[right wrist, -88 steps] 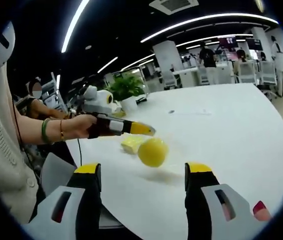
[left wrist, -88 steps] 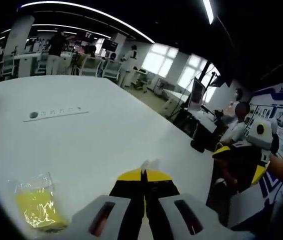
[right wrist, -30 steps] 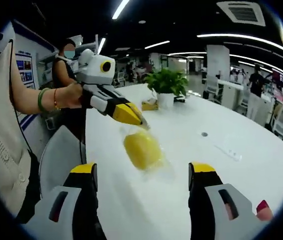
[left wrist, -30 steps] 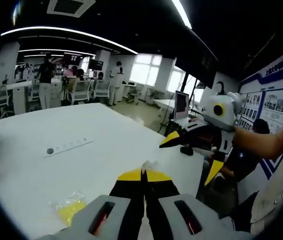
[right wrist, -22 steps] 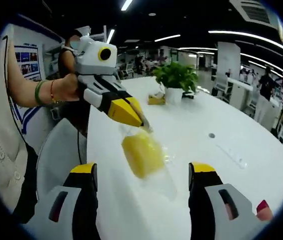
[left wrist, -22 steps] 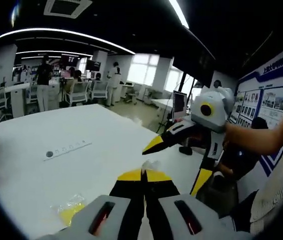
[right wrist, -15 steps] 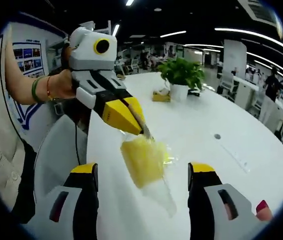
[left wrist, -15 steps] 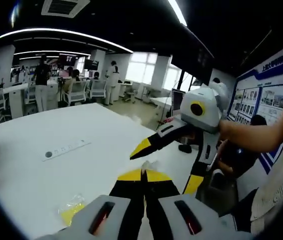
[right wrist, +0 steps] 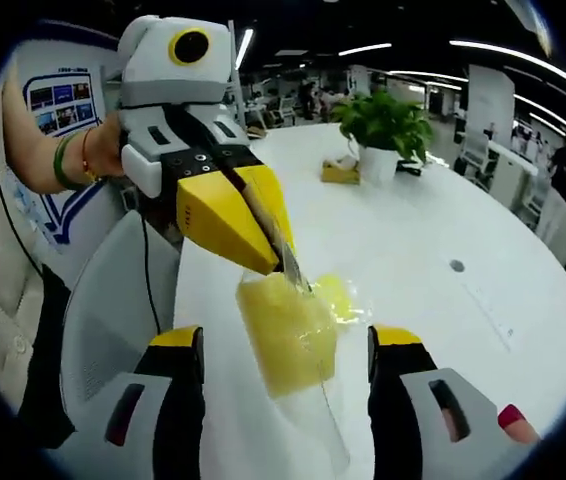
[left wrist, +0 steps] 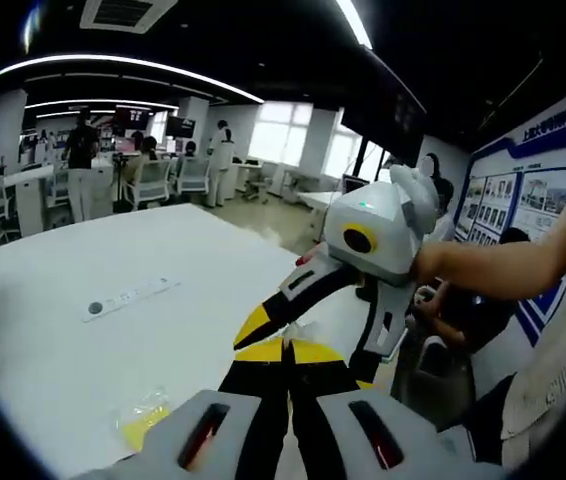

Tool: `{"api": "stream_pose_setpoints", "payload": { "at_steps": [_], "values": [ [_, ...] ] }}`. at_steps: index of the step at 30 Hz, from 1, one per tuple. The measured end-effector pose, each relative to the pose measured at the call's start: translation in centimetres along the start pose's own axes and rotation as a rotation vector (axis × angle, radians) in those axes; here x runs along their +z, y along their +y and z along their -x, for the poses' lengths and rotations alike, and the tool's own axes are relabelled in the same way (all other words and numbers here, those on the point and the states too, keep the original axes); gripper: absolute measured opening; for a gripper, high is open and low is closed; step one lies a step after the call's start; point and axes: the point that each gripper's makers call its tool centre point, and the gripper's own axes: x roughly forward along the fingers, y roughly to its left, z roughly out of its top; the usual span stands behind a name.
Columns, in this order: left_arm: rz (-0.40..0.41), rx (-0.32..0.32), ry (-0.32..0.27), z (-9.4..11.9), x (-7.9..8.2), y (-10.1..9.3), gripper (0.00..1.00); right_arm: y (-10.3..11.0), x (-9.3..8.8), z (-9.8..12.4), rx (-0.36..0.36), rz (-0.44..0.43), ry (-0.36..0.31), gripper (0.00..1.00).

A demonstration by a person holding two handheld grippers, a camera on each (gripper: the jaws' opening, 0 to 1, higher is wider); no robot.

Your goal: Compare the silicone blocks by pressing each to a similar depth, holding the contact briefly, and releasing to observe deformation and rebound differences across the visible hardness samples.

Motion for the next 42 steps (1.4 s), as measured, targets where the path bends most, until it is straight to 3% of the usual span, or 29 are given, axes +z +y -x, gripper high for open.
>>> {"api": "stream_pose_setpoints", "payload": {
  "at_steps": [9,14,42],
  "values": [
    [-0.004,-0.010,-0.004,-0.1,0.3,-0.1,0.00,0.2,-0.3,-1.7,0.039,-0.011,0.008,0.47],
    [-0.003,-0.020,-0.004,-0.1,0.3,-0.2,0.00,0.0,-0.3,-1.6,0.049,-0.013,-0.005,0.35],
    [-0.026,-0.061,-0.008,0.2,-0.1,-0.9,0.00,1.5,-0.6,-1.2,0.090,-0.025,0.004,0.13]
  ]
}}
